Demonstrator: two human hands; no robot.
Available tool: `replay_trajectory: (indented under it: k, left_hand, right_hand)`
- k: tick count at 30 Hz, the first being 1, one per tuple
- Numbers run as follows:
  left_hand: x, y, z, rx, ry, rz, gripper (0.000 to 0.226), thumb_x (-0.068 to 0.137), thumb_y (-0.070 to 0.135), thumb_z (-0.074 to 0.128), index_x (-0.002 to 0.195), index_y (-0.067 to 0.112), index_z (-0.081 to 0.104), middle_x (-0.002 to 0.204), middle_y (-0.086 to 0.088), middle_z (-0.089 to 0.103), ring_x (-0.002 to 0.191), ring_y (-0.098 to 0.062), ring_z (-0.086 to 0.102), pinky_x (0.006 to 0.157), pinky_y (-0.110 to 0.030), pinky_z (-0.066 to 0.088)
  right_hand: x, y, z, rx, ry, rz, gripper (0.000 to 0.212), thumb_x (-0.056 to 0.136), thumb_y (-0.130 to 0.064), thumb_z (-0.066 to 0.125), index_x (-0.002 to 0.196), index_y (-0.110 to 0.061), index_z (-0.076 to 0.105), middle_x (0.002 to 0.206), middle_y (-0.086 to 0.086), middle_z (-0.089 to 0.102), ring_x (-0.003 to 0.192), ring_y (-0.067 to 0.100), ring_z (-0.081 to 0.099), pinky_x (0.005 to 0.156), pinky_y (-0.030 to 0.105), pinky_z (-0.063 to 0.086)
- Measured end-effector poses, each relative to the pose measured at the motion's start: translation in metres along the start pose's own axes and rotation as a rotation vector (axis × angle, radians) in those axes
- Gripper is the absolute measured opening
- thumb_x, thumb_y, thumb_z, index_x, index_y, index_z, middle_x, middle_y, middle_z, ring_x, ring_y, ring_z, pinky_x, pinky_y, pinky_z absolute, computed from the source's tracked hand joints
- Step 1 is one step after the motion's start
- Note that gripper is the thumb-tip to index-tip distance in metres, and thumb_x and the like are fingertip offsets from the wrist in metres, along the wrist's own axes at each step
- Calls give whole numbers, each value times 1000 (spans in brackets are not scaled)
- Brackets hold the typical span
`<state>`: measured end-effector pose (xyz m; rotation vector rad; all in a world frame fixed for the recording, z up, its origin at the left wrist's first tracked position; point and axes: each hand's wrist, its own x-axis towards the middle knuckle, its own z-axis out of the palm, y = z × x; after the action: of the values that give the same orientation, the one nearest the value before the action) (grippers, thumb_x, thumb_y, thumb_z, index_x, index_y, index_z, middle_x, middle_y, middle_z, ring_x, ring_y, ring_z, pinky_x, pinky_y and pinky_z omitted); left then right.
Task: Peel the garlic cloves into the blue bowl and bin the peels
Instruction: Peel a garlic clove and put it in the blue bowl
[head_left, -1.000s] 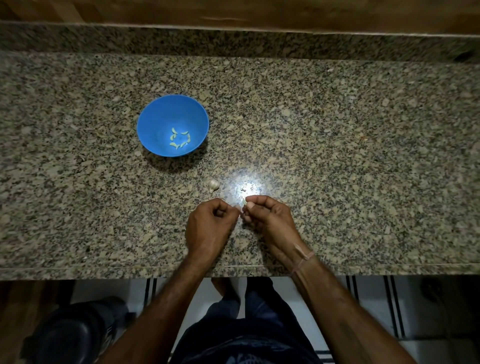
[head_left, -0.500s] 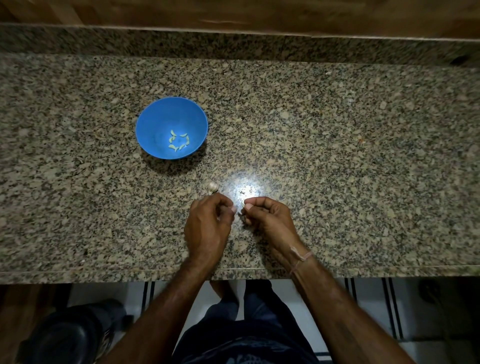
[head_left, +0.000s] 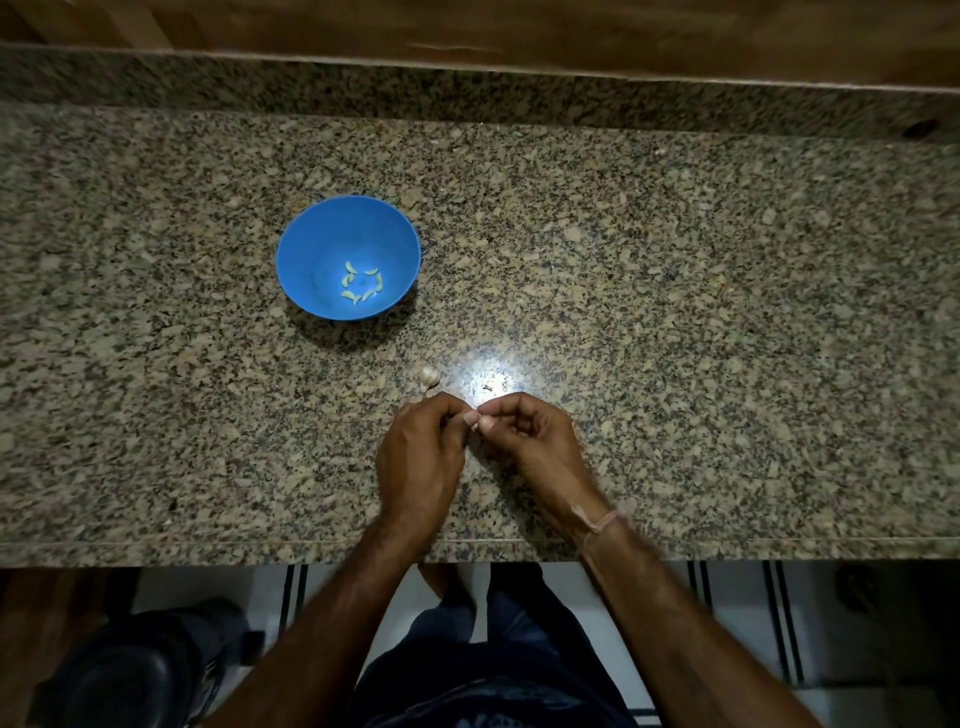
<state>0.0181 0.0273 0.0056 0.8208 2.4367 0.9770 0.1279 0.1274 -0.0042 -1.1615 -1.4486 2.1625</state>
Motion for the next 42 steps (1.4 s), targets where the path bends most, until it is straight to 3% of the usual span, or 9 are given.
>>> replay_trajectory:
  k: [3, 10, 16, 19, 23, 27, 30, 37, 42]
  left_hand:
    - [0, 1, 5, 33, -32, -43, 20, 105, 32, 53, 86, 28, 60, 76, 9, 60, 72, -15, 57, 57, -31, 33]
    - [10, -36, -19, 47, 166, -181, 17, 101, 19, 63, 87, 29, 61, 86, 9, 66, 78, -14, 60, 57, -24, 31]
    - [-4, -46, -20, 36, 179, -107, 22, 94, 13, 71, 113, 21, 62, 113, 3, 54, 94, -10, 56, 73, -26, 44]
    - [-23, -46, -12, 24, 174, -52, 25, 95, 15, 71, 115, 20, 57, 115, 3, 50, 89, -10, 54, 66, -29, 46]
    - [-38, -52, -6, 16, 133, -46, 22, 96, 18, 70, 113, 22, 56, 110, 2, 51, 85, -16, 58, 65, -35, 50]
    - [-45, -62, -6, -63, 159, -81, 16, 97, 25, 69, 109, 24, 58, 100, 7, 56, 83, -12, 59, 67, -32, 50]
    - [-48, -66, -5, -126, 175, -159, 13, 96, 19, 70, 102, 24, 61, 88, 7, 60, 77, -10, 59, 65, -28, 46]
    - [-45, -53, -1, -514, 95, -480, 9, 99, 28, 68, 103, 20, 69, 85, -2, 69, 73, -18, 63, 60, -30, 50]
    - [-38, -10, 6, -1132, 79, -701, 23, 108, 21, 52, 102, 8, 71, 89, -7, 78, 82, -16, 75, 74, -28, 58]
  right_hand:
    - [4, 1, 2, -149, 34, -85, 7, 95, -4, 72, 101, -4, 75, 100, 13, 78, 99, 33, 74, 88, 39, 63]
    - [4, 16, -2, -652, 84, -289, 32, 93, 7, 67, 118, -13, 73, 114, -6, 67, 107, 5, 67, 97, 28, 58]
    - [10, 11, 0, -972, 138, -467, 44, 99, -8, 65, 142, -7, 58, 133, 5, 56, 122, 18, 48, 106, 29, 45]
    - [17, 6, -1, -1083, 24, -424, 60, 103, -29, 64, 155, -6, 44, 156, 10, 45, 141, 24, 35, 116, 33, 31]
    - [1, 18, 11, -1205, -178, -527, 61, 102, -39, 64, 154, -13, 45, 158, 7, 44, 142, 23, 39, 115, 36, 38]
    - [-15, 43, 18, -1279, -149, -696, 31, 101, -18, 68, 132, -15, 65, 141, 6, 60, 126, 25, 54, 87, 35, 53]
    - [-12, 45, 24, -1281, -105, -721, 9, 103, -21, 65, 109, -16, 70, 116, 0, 62, 101, 20, 51, 68, 30, 37]
    - [6, 30, 23, -1320, -101, -672, 26, 86, 1, 64, 93, -21, 52, 93, -2, 49, 85, 17, 40, 67, 31, 30]
    - [-7, 3, 21, -841, -231, -498, 20, 97, 0, 59, 96, -16, 70, 94, -2, 65, 88, 12, 61, 75, 24, 49]
